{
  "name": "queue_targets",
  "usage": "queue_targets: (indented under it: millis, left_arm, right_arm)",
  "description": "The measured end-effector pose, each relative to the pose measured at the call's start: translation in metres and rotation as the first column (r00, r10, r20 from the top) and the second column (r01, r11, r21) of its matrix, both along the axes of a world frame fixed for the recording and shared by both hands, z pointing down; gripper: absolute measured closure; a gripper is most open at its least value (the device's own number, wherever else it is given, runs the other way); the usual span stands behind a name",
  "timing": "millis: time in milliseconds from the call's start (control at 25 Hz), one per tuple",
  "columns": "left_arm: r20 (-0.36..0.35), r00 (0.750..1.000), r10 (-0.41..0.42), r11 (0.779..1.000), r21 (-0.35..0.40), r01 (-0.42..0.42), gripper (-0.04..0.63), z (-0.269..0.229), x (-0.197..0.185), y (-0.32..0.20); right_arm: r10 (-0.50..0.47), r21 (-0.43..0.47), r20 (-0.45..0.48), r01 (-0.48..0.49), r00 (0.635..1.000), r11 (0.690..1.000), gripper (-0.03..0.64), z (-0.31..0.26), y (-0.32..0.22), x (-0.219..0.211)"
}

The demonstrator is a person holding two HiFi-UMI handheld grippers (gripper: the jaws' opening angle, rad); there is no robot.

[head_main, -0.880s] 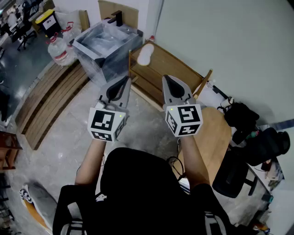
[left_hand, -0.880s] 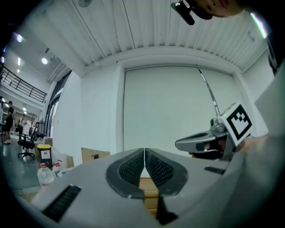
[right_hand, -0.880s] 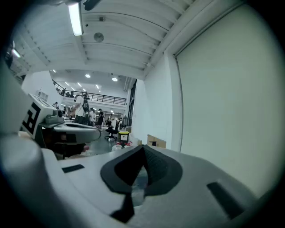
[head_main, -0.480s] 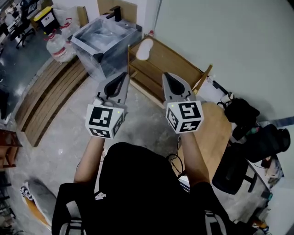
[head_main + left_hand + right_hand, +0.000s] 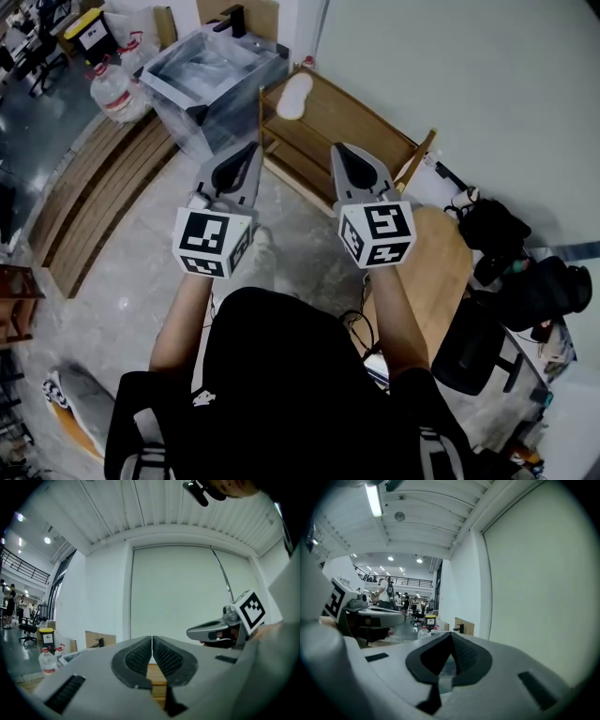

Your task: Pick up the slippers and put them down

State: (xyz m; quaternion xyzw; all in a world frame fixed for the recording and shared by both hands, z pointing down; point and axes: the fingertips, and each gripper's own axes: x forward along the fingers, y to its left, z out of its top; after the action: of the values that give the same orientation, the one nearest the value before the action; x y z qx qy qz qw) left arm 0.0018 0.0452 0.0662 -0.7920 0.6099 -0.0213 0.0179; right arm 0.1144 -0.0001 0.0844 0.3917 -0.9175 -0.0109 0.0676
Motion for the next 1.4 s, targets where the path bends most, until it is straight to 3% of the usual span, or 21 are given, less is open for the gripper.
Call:
queue_targets:
  millis: [240,640,1400]
  left_arm:
    - [-0.019,1.000,-0.016,1.000,-0.019,0.016,0.588,0.010,-0.016,-0.031]
    - [-0.035,0.999,-0.031,0.998,-0.048,0.029,0.588,0.020,-0.048,-0.112]
    - [-0.062,0.997,0.052,0.989,-0.137,-0.060,0.588,0.038,-0.135,-0.273]
  right_arm:
    - [0.003,0.019,-0.050,-0.002,0.999,1.000,0.618,0.008,-0.030,-0.015]
    - [0.009,-0.011,-0.056,-0.010,0.998,1.000,0.618,0.013,-0.111,-0.040]
    - [0.060,-0.079,-0.076,-0.066,0.995,0.995,0.617,0.026,-0.271,-0.132]
